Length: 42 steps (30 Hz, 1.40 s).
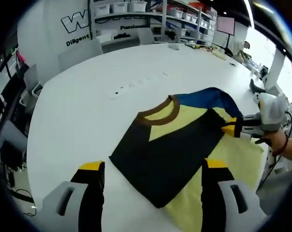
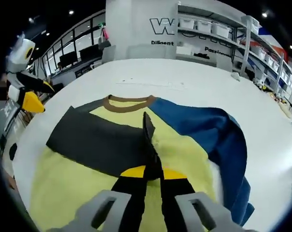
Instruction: Fold the garment on the visible template until the final outline fits inside the template.
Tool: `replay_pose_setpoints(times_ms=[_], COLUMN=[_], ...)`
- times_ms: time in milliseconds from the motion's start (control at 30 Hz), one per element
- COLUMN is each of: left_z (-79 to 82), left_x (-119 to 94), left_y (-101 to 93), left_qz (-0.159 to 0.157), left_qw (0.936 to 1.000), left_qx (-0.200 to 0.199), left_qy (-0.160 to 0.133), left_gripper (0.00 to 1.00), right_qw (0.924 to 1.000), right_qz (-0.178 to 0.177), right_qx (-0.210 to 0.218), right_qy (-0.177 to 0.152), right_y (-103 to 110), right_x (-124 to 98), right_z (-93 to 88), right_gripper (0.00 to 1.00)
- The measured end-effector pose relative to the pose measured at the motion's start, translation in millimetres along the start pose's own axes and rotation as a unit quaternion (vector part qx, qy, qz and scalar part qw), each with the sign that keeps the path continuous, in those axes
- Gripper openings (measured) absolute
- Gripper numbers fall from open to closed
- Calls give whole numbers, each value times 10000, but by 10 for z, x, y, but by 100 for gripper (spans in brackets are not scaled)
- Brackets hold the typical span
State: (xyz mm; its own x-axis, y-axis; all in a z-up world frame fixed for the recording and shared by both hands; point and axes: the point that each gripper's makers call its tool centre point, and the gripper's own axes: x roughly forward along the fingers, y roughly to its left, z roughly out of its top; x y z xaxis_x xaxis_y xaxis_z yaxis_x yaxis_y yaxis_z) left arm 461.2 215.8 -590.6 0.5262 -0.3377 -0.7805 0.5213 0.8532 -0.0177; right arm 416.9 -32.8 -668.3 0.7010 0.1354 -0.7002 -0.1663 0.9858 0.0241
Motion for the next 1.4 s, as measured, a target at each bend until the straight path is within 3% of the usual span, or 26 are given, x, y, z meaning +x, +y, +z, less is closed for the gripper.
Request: replay_pose_setpoints(times_ms=[233, 400, 533, 600, 933, 1133, 1300, 1400], left_z=[-119, -188, -202, -215, -305, -342, -421, -451], left_x=[-39, -3, 70, 108, 303, 396, 458, 483], left_y=[44, 82, 139, 176, 226, 265, 261, 259], left_qz=[48, 39, -17, 49, 102, 104, 58, 72], left_qw=[9999, 9987, 9966, 9966, 9962, 9952, 9941, 9940], left_qx=[-100, -515, -822, -826, -853, -937, -1001, -995], left_qy=[55, -52, -79, -55, 154, 242, 407, 438], left_gripper=[83, 82, 76, 76, 67, 61, 56, 53], right_qw=[9999, 10000, 9998, 9998, 9998, 9998, 9982, 9982], right_qz=[-78, 60, 153, 187, 117, 119, 146, 176], right_qx=[-60, -30, -116, -87, -144, -170, -581, -579], right_qy=[94, 10, -62, -71, 57, 57, 28, 41], right_y=[-133, -175, -188, -198, -359, -417, -455, -485], right_x=[-89, -180, -217, -233, -332, -521, -669, -766], right_z=[-81, -118, -142, -159, -347, -479, -630, -743], right_gripper=[2, 16, 29, 32, 34, 36, 42, 43])
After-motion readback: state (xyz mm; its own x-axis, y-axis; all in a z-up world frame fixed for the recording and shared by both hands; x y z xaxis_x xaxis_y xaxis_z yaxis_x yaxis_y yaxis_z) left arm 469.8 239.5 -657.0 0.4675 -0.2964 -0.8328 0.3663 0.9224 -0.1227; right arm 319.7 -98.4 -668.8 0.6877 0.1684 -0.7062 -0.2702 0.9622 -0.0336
